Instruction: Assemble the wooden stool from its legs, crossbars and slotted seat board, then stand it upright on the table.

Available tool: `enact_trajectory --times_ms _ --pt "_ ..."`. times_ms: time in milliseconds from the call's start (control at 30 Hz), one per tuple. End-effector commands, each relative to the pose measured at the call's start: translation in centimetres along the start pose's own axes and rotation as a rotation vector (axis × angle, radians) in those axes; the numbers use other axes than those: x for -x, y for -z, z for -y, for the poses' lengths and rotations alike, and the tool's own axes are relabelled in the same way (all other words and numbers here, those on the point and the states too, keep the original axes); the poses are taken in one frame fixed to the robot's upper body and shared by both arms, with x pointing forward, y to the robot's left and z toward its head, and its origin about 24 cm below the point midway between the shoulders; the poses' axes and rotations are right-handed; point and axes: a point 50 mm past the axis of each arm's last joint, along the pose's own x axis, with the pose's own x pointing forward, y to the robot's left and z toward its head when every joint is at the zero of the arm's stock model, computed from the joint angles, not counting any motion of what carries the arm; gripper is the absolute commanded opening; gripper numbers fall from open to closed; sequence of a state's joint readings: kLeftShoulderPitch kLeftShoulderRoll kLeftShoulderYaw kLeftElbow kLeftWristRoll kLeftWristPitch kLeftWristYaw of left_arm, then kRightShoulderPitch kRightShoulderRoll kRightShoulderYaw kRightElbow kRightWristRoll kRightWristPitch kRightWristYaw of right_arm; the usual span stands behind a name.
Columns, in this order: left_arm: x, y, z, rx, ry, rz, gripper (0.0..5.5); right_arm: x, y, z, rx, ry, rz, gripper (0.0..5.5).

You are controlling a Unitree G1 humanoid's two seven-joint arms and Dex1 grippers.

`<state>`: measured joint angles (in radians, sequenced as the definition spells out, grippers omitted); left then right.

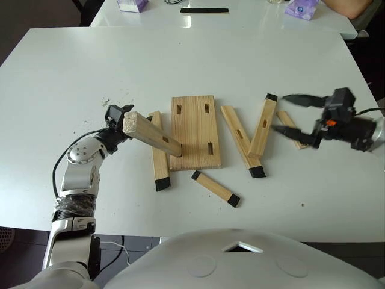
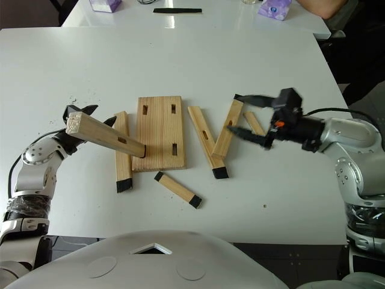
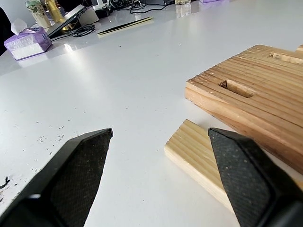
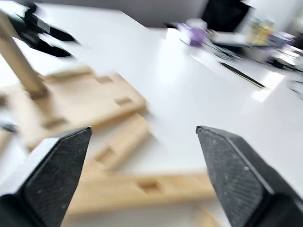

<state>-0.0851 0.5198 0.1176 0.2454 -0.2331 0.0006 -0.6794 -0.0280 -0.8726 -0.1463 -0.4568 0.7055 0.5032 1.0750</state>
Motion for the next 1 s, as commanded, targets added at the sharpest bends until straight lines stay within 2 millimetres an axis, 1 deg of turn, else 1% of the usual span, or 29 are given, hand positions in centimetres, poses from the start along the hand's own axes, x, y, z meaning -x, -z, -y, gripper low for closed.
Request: enact_trajectory --times_ms 33,100,233,300,367,433,500,567,667,767,833,900,1000 --pt "-0.5 -0.8 -0.3 -0.026 0.017 0.005 3.77 -1.8 -1.5 -1.4 -0.035 -0.222 -0.083 4.06" --pt "-0.6 -1.1 -0.3 -0.033 0.018 0.01 3.77 -2.7 -2.0 -1.1 -0.071 -0.258 -0.136 4.06" --pt "0.0 -1.2 -0.3 -0.032 -0.008 0.016 3.77 -5.6 -3.1 -0.5 -0.119 -0.28 -0.257 4.06" --pt "0.5 -0.9 0.0 -0.024 -0.03 0.012 3.77 -6.6 -2.9 -1.3 -0.175 -0.298 -0.371 4.06" --pt "0.8 -0.7 0.3 -0.02 -0.041 0.006 3.77 -6.8 -2.5 -2.4 -0.214 -0.334 -0.443 4.06" --pt "1.4 -0.4 0.5 -0.028 -0.047 -0.008 3.77 -6.7 -1.8 -3.6 -0.212 -0.369 -0.489 4.06" --pt "2.4 -0.4 0.6 -0.058 -0.031 -0.036 3.77 -6.6 -0.4 -4.7 -0.251 -0.385 -0.535 4.06" --pt "3.3 -0.6 0.3 -0.087 -0.018 -0.059 3.77 -6.8 1.1 -5.4 -0.287 -0.375 -0.56 4.06" --pt "4.1 -1.2 0.1 -0.113 0.005 -0.076 3.77 -7.5 2.8 -6.1 -0.319 -0.337 -0.576 4.06" --pt "4.5 -1.4 1.1 -0.123 0.058 -0.084 3.77 -8.5 3.8 -6.7 -0.333 -0.311 -0.572 4.06" --pt "4.3 -1.5 2.1 -0.131 0.093 -0.086 3.77 -9.3 4.4 -7.2 -0.337 -0.285 -0.56 4.06" --pt "4.0 -1.7 3.0 -0.128 0.111 -0.08 3.77 -9.9 4.8 -7.2 -0.34 -0.246 -0.542 4.06" --pt "4.2 -1.7 3.9 -0.117 0.121 -0.08 3.77 -10.3 5.1 -7.1 -0.338 -0.211 -0.537 4.06"
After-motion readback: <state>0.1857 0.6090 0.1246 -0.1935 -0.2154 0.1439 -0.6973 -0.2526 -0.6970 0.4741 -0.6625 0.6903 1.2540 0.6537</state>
